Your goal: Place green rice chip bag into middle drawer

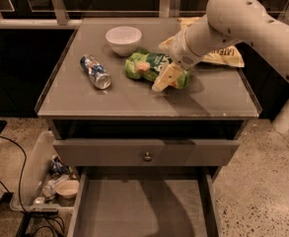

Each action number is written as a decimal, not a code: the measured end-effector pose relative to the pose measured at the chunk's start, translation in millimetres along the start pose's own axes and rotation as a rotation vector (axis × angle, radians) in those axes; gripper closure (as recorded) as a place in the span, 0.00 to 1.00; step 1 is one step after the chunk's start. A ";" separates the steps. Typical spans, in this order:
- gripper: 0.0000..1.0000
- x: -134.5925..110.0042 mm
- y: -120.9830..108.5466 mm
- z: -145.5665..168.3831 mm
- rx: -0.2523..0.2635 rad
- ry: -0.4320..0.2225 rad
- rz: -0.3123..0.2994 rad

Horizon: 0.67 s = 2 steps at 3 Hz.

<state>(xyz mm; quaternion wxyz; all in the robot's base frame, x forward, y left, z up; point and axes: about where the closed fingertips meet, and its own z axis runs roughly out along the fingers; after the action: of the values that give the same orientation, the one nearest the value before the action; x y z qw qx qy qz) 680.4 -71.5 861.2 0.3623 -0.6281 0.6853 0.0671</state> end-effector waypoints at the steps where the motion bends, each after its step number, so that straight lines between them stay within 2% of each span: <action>1: 0.41 0.0 0.0 0.0 0.000 0.000 0.000; 2: 0.65 0.0 0.0 0.1 0.000 0.000 0.000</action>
Offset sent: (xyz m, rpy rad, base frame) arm 0.0000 0.0000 0.0000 0.0000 0.0000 0.0001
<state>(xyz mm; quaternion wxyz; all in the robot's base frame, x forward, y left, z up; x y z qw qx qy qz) 680.4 -71.5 861.2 0.3623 -0.6281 0.6853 0.0671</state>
